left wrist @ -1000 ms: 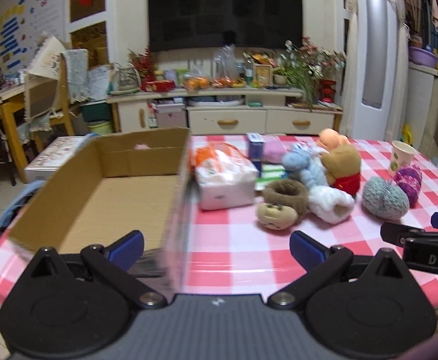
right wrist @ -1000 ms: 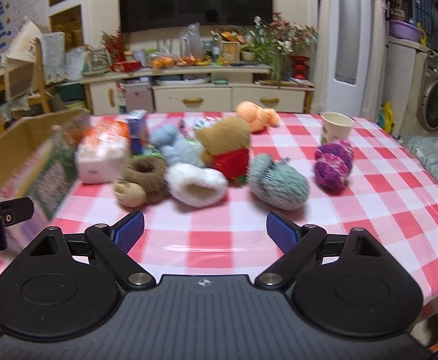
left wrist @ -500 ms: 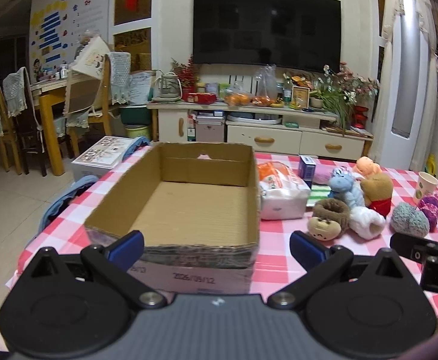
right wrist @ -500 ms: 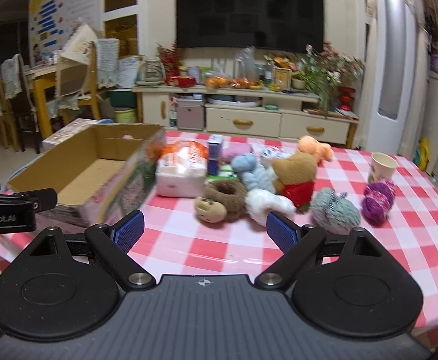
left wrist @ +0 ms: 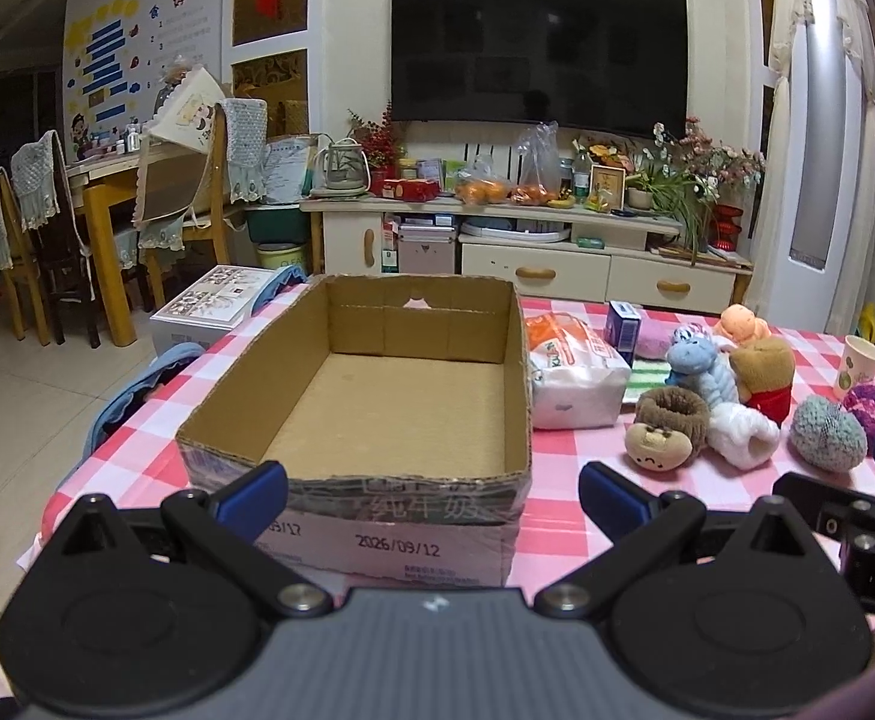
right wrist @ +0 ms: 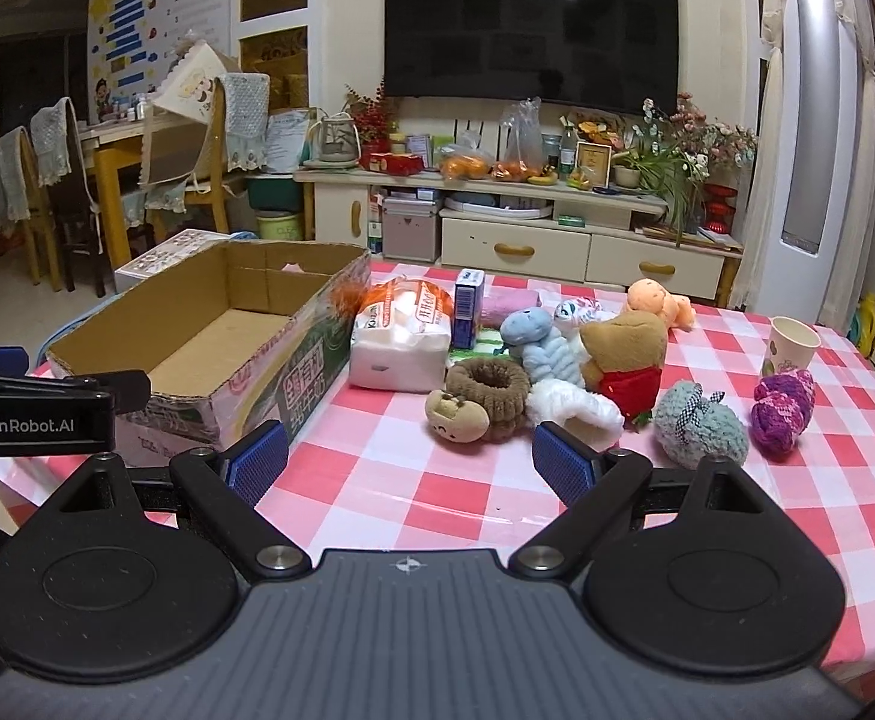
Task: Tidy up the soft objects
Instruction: 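Grasp the purple knitted ball with the right tool while the left grasps the grey-green plush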
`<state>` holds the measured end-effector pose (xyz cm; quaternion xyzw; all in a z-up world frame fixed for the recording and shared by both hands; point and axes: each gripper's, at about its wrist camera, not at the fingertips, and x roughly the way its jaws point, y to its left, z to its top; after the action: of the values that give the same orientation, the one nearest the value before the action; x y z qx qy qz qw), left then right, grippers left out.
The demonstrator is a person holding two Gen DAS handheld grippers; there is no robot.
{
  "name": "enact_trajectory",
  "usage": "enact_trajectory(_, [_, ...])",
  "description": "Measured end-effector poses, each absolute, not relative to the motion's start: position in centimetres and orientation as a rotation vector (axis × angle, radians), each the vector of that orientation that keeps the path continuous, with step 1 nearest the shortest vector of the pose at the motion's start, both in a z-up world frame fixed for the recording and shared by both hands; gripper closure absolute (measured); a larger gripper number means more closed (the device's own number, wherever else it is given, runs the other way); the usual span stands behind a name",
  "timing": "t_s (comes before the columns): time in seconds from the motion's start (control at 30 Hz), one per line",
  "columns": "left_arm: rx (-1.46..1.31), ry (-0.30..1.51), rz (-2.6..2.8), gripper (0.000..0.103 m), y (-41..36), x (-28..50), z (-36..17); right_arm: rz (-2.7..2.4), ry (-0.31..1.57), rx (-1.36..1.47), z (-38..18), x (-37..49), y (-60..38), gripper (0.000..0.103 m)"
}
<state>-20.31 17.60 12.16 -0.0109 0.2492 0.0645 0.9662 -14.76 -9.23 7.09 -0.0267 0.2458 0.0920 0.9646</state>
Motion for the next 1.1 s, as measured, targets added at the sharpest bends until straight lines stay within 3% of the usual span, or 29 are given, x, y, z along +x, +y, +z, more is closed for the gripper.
enact_trajectory(0.57, [0.036,0.541,0.009,0.001,12.6,-18.3,11.0,-0.042,0.512,-0.005,5.5,-14.6,-14.5,0.0])
enact_trajectory(1.1, [0.197,0.586,-0.329,0.001,0.5,-12.7,7.9,-0.412,0.499,0.245,4.2,-14.9,-30.5,0.0])
